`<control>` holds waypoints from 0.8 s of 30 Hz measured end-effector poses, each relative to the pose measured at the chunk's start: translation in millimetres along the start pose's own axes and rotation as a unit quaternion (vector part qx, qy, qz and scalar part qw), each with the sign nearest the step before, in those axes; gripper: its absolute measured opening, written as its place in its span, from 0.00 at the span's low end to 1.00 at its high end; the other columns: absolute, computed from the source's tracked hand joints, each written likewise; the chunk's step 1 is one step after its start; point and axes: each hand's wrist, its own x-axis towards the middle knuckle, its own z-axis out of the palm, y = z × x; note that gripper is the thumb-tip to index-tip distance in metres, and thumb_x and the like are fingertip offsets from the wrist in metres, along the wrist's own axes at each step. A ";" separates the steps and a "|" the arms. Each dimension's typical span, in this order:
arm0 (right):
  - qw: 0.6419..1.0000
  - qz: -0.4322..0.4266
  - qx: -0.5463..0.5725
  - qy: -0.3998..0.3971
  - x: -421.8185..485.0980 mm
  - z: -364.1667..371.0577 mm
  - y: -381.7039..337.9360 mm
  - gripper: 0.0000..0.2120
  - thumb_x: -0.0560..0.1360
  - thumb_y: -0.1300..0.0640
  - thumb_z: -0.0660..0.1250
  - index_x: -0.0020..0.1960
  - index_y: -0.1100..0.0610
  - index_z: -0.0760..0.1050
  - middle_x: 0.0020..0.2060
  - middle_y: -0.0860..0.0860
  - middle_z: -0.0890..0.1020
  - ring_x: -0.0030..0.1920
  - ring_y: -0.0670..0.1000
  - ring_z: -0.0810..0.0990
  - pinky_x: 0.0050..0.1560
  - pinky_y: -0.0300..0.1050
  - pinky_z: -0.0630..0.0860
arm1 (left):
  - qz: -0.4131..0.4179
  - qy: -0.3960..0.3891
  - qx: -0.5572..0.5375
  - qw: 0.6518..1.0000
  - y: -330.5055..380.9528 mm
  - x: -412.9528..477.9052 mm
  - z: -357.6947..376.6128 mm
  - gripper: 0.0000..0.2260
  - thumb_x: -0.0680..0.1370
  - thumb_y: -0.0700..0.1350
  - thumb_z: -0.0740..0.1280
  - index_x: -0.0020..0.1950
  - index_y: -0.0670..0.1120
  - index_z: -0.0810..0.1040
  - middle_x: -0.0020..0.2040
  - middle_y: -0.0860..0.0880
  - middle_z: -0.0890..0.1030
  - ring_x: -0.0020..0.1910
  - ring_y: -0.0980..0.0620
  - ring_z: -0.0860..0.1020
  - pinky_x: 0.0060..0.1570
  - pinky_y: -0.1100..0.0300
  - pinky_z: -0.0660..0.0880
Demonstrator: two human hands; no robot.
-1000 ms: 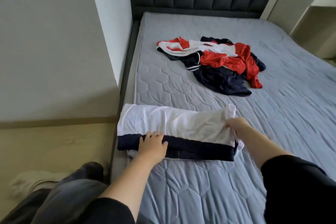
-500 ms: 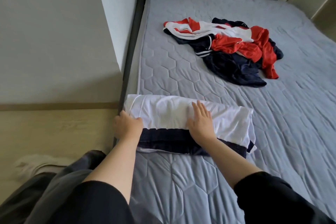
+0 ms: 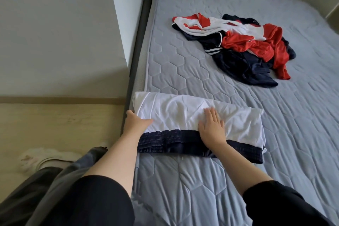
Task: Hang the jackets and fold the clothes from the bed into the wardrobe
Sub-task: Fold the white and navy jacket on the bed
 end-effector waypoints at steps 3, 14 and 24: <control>0.962 0.005 0.267 0.049 -6.2 -8.0 -28.3 0.24 0.81 0.53 0.55 0.76 0.50 0.56 0.77 0.44 0.53 0.72 0.37 0.52 0.67 0.33 0.53 | -0.044 -0.015 -0.025 0.999 3.9 1.7 -1.8 0.39 0.69 0.51 0.75 0.72 0.39 0.60 0.59 0.42 0.75 0.49 0.47 0.78 0.40 0.57 0.72; 0.901 0.098 0.422 -0.003 11.2 14.4 -46.6 0.23 0.83 0.53 0.53 0.76 0.56 0.58 0.73 0.49 0.65 0.71 0.48 0.63 0.69 0.40 0.59 | -0.050 -0.064 -0.115 0.990 18.3 1.6 -5.9 0.25 0.71 0.50 0.73 0.63 0.42 0.69 0.48 0.50 0.74 0.44 0.50 0.74 0.38 0.58 0.69; 0.842 0.102 0.530 -0.012 17.0 20.1 -91.0 0.13 0.83 0.54 0.53 0.66 0.52 0.67 0.57 0.46 0.71 0.60 0.47 0.68 0.63 0.42 0.63 | 0.006 -0.146 -0.208 0.967 45.1 -22.6 -24.1 0.07 0.71 0.46 0.72 0.44 0.45 0.78 0.44 0.50 0.75 0.41 0.53 0.74 0.37 0.61 0.68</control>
